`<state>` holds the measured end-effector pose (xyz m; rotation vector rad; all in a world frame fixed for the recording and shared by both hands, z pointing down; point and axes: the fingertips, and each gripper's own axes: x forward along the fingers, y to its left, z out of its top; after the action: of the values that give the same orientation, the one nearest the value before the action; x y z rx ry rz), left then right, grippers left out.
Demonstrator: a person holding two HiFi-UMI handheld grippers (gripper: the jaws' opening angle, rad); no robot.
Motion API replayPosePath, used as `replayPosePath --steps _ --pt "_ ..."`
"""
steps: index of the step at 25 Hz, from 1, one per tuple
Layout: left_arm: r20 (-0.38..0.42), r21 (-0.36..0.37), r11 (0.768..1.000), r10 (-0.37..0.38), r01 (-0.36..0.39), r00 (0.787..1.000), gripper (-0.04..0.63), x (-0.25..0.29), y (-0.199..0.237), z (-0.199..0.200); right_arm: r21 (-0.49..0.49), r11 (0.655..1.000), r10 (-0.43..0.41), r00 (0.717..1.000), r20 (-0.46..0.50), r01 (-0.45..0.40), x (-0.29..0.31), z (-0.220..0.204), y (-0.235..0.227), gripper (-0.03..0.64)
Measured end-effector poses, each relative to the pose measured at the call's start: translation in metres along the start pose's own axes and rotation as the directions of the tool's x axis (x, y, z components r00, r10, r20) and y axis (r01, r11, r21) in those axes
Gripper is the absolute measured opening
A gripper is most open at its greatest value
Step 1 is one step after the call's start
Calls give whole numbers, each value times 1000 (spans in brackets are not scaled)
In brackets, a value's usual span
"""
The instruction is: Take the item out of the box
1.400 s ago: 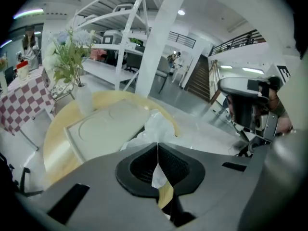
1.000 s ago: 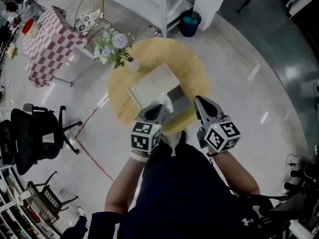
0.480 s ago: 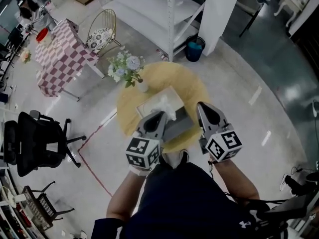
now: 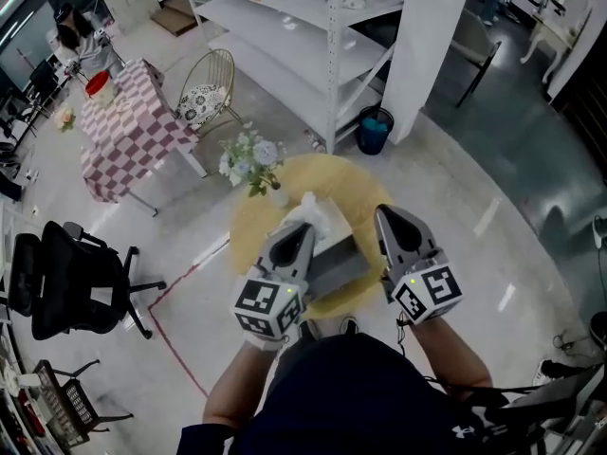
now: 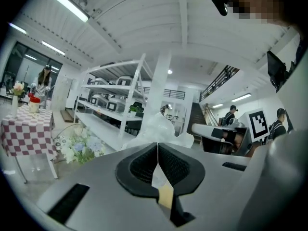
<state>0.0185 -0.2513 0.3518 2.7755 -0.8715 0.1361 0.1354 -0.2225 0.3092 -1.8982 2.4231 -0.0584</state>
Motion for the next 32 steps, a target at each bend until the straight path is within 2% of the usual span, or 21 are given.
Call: replayPosePath --steps 4,7,9,13,17,20,25,28,30,32 --pt "65 28 999 21 -23 998 21 0 10 28 -80 997 6 999 46 -3 11 25 -8 12" --pt "122 49 998 22 -28 992 21 0 10 53 -105 994 21 996 82 -12 20 47 -15 12" --pt "155 64 997 21 -31 988 21 0 10 67 -73 997 22 994 111 -14 24 61 -19 12" --pt "203 77 997 15 -32 979 21 -1 10 89 65 998 2 987 162 -12 32 79 -26 12" --pt "248 89 996 7 -30 969 21 -1 5 106 68 997 14 984 178 -27 32 85 -14 12" --pt "248 95 995 17 -42 969 21 2 6 107 37 998 40 985 170 -47 31 84 -3 12" --pt "233 88 995 18 -39 972 21 1 4 102 -20 999 38 984 173 -35 24 85 3 12" --pt "230 120 992 19 -48 973 21 -5 0 108 -57 996 71 983 167 -63 19 89 9 12" --pt "232 137 989 29 -63 972 21 -10 2 109 -65 995 90 984 153 -81 17 87 11 12" --pt "233 123 990 43 -74 971 21 -13 6 107 -53 995 89 987 136 -83 17 82 10 12"
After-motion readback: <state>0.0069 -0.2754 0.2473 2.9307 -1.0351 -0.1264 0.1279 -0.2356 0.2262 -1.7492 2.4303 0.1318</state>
